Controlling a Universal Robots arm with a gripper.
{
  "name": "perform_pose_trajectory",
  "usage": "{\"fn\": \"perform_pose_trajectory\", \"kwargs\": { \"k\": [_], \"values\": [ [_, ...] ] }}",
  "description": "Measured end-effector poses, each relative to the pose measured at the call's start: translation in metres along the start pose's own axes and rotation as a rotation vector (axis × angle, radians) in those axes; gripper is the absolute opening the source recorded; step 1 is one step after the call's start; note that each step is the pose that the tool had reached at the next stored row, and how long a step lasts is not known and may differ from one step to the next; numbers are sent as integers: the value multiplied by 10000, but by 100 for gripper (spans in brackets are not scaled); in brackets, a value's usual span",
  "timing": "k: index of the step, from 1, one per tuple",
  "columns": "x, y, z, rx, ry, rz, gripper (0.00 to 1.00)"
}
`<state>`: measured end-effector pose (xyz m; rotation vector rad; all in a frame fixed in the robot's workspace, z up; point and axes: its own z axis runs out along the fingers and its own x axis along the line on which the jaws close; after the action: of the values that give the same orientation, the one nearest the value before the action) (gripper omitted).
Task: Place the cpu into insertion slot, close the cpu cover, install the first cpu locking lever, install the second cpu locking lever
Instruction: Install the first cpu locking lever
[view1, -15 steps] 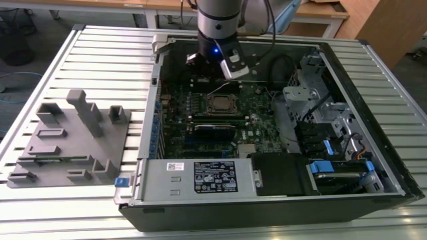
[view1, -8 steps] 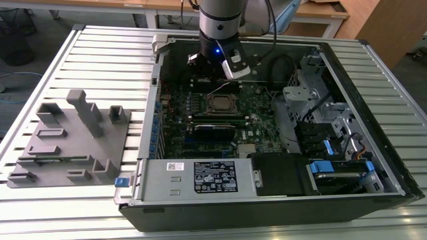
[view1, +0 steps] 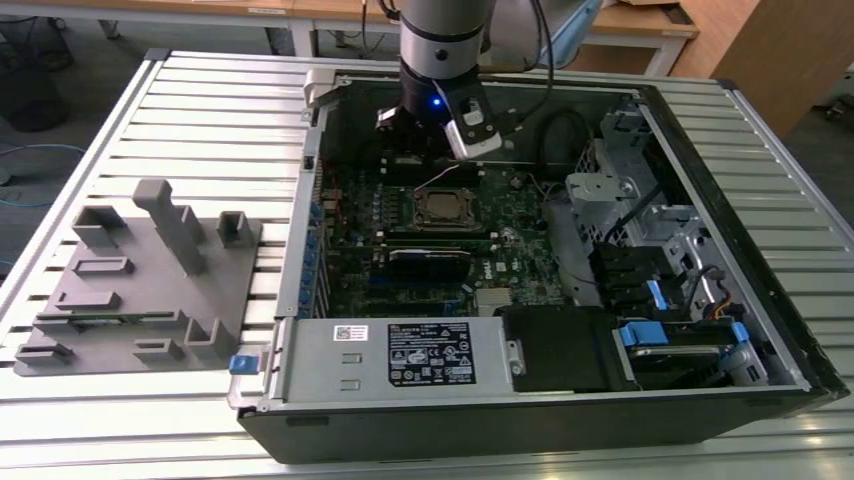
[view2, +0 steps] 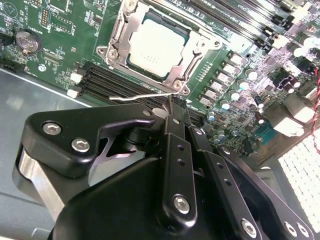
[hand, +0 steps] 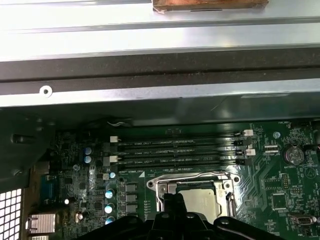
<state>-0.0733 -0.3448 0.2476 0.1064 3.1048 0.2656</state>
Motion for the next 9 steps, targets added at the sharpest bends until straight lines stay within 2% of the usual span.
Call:
{"fn": "perform_pose_trajectory", "kwargs": {
  "k": [9],
  "values": [
    [-169,10,31,0,-1,1,11]
  ]
}}
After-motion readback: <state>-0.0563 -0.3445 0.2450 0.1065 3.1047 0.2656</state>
